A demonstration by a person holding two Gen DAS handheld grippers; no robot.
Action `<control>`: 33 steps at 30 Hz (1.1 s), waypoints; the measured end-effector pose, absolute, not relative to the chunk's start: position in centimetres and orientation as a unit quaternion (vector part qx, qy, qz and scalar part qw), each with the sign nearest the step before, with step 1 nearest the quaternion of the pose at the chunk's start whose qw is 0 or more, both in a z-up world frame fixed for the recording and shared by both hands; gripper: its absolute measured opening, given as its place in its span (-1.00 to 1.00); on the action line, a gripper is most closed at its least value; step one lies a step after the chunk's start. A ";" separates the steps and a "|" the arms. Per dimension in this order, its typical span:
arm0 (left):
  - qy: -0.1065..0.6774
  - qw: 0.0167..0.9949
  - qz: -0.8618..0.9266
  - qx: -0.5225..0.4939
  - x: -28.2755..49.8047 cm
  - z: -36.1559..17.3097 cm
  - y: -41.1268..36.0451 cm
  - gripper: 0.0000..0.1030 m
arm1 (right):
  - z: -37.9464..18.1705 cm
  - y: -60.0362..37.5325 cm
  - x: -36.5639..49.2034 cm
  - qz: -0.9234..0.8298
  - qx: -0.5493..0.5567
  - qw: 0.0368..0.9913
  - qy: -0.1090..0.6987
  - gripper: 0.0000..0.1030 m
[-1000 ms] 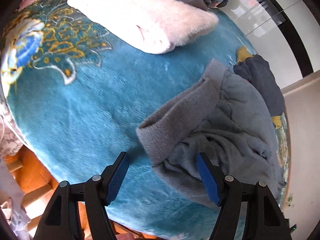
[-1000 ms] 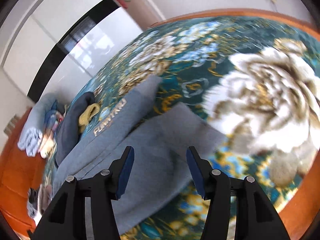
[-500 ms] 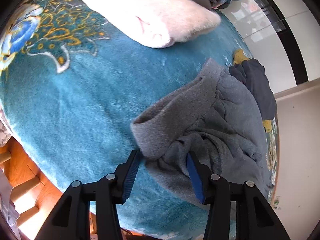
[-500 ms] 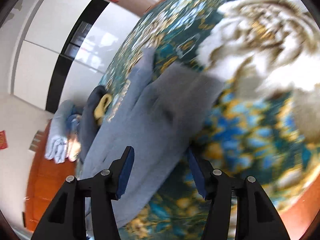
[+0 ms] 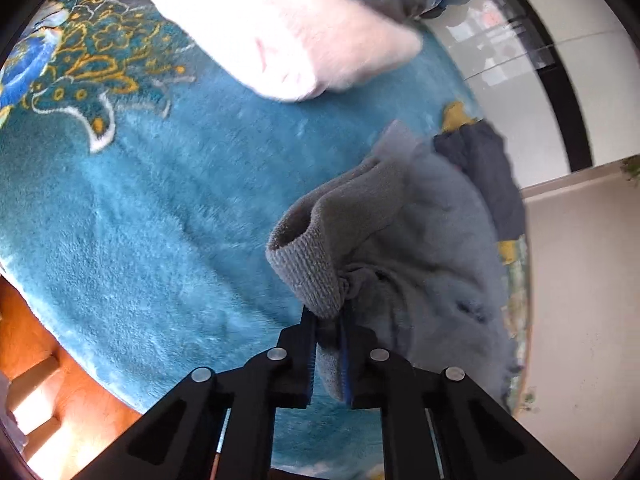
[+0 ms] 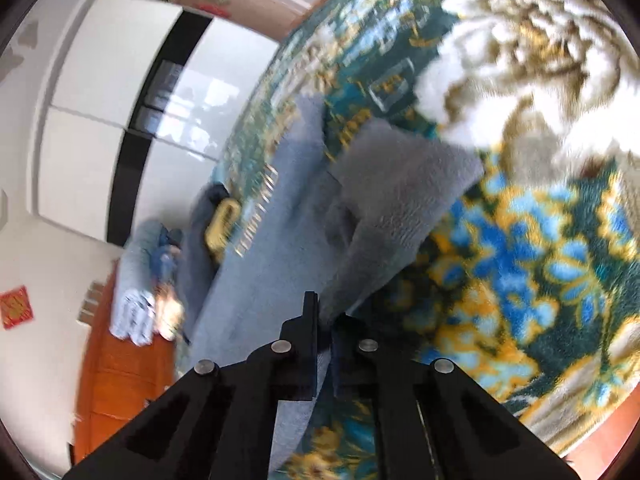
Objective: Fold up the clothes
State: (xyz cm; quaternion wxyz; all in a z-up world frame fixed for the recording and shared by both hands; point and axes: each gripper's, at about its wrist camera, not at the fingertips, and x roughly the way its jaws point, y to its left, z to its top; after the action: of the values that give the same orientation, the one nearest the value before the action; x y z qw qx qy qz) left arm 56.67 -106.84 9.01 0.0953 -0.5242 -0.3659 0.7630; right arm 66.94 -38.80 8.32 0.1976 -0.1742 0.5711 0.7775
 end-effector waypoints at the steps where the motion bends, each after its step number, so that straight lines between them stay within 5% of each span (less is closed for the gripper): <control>1: -0.375 0.113 0.765 -0.511 57.0 10.0 -107.2 -0.80 | 9.1 -38.7 67.1 0.780 -0.160 0.194 0.573 -0.93; 7: -0.415 0.171 0.763 -0.466 57.3 13.6 -107.9 -0.81 | 15.4 -39.2 67.7 0.825 -0.091 0.166 0.533 -0.94; 15: -0.468 0.202 0.746 -0.429 47.7 18.2 -104.0 -0.80 | 19.8 -35.5 63.6 0.816 -0.099 0.216 0.527 -0.94; 24: -0.438 0.079 0.763 -0.468 33.6 15.5 -99.7 -0.80 | 18.6 -29.5 51.0 0.783 -0.259 0.294 0.483 -0.94; 33: -0.381 0.025 0.777 -0.501 28.1 11.0 -96.6 -0.74 | 13.5 -27.4 41.8 0.772 -0.348 0.310 0.432 -0.90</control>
State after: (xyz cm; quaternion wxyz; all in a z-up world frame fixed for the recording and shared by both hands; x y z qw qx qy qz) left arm 28.10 -96.60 11.03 0.0250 -0.5009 -0.3812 0.7766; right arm 41.80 -27.43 13.53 0.3102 -0.3483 0.4320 0.7718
